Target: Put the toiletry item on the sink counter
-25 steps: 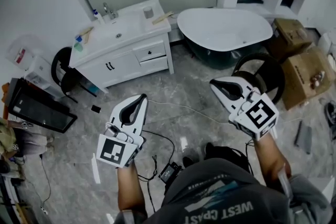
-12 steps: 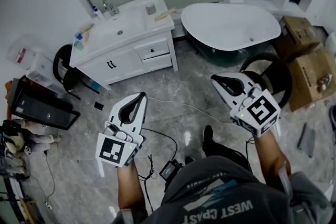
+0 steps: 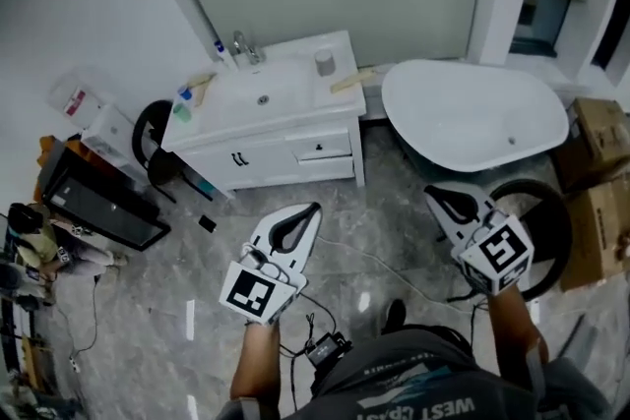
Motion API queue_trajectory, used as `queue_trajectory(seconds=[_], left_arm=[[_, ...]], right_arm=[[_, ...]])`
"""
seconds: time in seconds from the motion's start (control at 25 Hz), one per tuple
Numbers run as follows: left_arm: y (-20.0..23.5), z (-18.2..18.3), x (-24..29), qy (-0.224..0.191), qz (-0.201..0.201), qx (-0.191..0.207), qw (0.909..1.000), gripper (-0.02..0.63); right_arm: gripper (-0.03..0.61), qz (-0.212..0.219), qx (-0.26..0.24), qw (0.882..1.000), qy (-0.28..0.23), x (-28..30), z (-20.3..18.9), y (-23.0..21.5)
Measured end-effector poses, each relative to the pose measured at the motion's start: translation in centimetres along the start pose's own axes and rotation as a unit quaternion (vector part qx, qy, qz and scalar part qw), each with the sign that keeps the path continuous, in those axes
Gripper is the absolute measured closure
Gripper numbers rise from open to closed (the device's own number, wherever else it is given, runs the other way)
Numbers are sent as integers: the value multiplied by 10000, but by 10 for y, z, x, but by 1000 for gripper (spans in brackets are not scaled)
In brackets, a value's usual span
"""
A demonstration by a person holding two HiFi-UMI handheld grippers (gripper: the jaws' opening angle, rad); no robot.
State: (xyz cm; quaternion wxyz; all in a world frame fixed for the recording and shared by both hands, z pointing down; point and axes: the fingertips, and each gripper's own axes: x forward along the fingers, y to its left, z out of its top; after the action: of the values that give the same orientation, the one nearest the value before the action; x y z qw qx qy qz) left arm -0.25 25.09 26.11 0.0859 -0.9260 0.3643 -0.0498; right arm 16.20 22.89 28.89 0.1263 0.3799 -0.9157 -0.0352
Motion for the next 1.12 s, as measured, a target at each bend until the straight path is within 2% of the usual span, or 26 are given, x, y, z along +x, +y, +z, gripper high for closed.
queue_trajectory(seconds=[0.16,0.4,0.72,0.92,1.12], left_arm=[[14,1,33,126,-12,102,9999,612],[45,12,70,124,276,150,9994,612],[71,-1,98,248,212,-19,9995,612],[111,-17,112,206,173,-86,9996,612],[169,-26,131,35,72,-135,9999,612]], right_arm=[[548,125,-35,9997,194,16,-11,-29],[548,242,-14,9997,48,42,-5,-71],[548,161,194,9997,49,74,-7,-98],[548,27,245,9996,134,109,-13,-113],[548,-219,237,9993,206,156,-8,-133]])
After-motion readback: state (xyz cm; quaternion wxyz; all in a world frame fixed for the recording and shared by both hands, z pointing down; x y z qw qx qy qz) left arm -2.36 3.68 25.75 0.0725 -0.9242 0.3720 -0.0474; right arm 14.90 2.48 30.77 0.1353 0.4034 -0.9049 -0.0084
